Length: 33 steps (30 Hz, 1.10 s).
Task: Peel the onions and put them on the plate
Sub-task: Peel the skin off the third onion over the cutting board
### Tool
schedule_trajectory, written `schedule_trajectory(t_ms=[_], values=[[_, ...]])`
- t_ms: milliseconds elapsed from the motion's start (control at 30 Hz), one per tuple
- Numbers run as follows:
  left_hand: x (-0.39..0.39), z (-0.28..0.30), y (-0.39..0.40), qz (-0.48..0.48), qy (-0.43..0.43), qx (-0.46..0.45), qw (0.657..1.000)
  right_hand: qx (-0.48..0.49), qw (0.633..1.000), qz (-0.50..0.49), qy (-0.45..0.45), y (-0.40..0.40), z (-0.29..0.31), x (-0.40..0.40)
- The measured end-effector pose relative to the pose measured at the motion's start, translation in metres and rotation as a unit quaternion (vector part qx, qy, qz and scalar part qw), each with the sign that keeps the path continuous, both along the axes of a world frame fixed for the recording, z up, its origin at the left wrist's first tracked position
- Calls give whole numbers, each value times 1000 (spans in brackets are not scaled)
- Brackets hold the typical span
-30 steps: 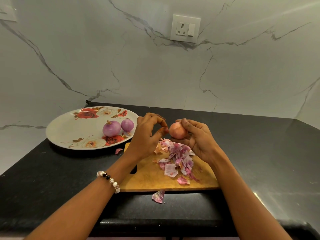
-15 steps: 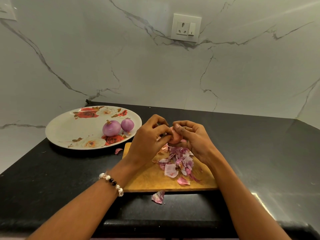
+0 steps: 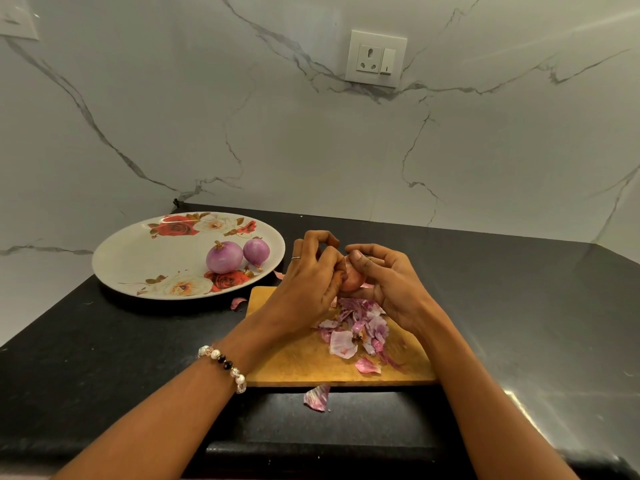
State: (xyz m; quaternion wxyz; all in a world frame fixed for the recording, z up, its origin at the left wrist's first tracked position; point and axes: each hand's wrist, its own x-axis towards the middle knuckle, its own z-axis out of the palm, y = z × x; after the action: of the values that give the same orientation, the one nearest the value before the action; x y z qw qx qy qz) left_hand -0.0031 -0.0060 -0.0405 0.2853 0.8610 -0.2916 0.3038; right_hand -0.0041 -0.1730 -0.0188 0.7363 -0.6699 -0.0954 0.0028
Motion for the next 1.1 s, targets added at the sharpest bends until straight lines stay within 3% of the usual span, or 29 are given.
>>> schedule_trajectory(t_ms=[267, 467, 733, 1100], values=[[-1, 2, 1, -8, 7, 10, 1000, 28, 999, 15, 22, 2, 2, -3], [3, 6, 4, 16, -11, -79, 997, 108, 993, -47, 30, -9, 11, -2], [-1, 5, 3, -64, -36, -128, 989, 48, 999, -24, 3, -4, 5, -2], [-8, 8, 6, -70, -65, -131, 987, 26, 1000, -5, -18, -4, 3, 0]])
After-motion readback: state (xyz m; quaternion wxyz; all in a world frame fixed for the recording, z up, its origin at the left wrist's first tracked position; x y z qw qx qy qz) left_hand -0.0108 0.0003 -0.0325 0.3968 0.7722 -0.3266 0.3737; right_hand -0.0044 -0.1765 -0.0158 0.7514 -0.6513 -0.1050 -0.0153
